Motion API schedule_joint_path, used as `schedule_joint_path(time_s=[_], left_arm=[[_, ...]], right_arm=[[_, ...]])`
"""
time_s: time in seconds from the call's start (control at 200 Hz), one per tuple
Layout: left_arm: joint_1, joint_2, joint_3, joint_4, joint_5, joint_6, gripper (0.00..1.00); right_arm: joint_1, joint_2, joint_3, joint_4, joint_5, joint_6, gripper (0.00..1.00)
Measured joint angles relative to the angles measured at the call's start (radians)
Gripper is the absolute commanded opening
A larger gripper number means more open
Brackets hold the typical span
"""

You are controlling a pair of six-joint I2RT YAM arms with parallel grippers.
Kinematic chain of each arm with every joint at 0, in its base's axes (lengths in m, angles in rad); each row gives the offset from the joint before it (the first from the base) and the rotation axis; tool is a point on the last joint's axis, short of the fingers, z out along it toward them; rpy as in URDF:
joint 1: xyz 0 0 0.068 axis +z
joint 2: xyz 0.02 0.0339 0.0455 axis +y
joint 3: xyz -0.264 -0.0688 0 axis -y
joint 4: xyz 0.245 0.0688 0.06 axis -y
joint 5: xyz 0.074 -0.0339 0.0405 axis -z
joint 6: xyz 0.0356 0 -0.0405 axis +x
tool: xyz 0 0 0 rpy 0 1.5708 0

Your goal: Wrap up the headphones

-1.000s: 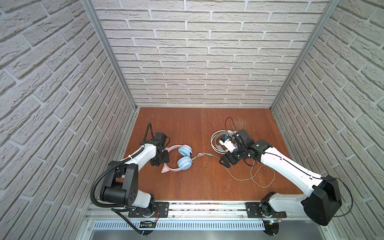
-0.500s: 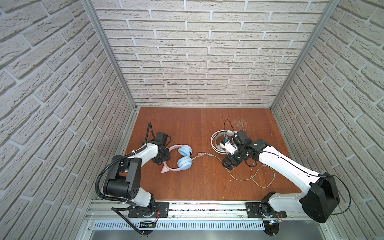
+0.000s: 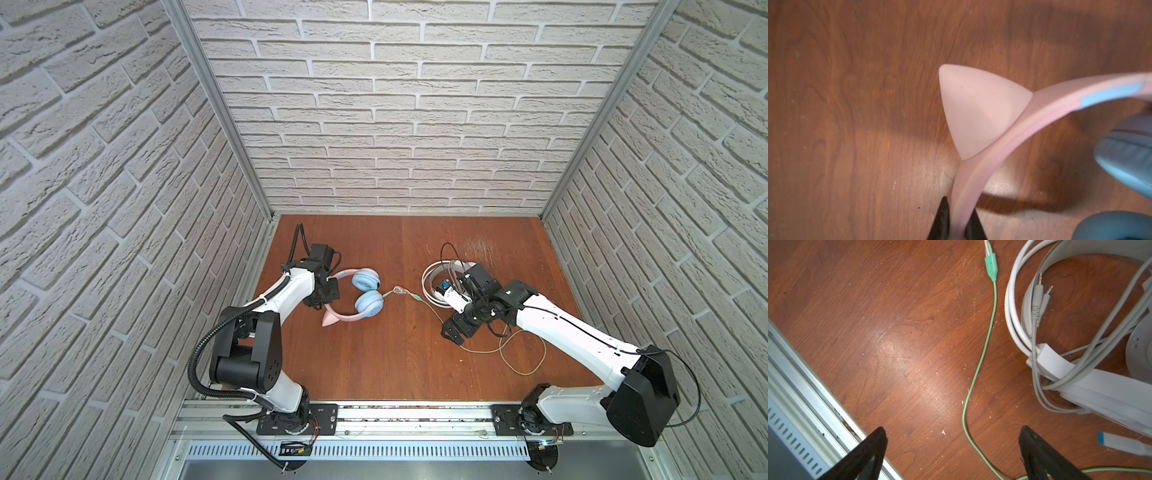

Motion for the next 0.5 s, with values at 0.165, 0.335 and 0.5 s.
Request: schedule_joint_path(time_s=[0.165, 0.335, 0.5], left_arm=[[0.027, -0.018, 0.132, -0.115, 0.043, 0.100, 0.00], [0.042, -0.037, 0.225, -0.234, 0.096, 0.214, 0.00], [0.050, -0.037, 0.282, -0.340, 0.138, 0.312, 0.00]], right_arm=[[0.013, 0.026, -0.003, 0.034, -0.008, 0.020, 0.99], [0.052, 0.059, -0.030, 0.113, -0.014, 0.068, 0.95], [0.074, 0.109, -0.072, 0.185, 0.013, 0.126, 0.88]])
